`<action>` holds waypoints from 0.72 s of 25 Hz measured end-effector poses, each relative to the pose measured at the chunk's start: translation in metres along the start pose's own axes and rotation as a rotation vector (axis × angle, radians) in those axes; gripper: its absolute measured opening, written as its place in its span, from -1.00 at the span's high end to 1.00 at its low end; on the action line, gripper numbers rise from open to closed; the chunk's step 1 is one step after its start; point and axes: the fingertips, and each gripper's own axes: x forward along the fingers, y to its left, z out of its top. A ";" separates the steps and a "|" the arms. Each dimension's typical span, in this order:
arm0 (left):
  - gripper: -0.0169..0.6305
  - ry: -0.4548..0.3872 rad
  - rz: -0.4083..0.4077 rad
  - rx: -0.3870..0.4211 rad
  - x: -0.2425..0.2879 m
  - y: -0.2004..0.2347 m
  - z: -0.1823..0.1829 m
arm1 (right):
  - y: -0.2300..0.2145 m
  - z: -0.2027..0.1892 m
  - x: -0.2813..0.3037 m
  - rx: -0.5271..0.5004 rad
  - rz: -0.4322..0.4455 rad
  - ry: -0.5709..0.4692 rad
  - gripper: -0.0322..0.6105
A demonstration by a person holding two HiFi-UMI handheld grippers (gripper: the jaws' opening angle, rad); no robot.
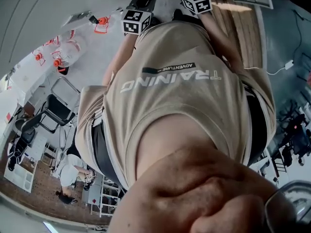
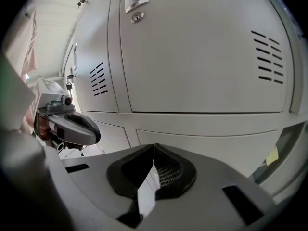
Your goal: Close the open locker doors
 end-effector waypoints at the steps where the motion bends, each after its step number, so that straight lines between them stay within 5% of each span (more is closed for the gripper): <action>1: 0.95 0.001 -0.004 0.003 0.001 0.000 -0.001 | 0.001 -0.001 -0.002 0.006 -0.006 -0.002 0.85; 18: 0.95 0.055 -0.184 0.156 0.064 -0.086 0.011 | -0.047 -0.076 -0.116 0.239 -0.229 -0.074 0.85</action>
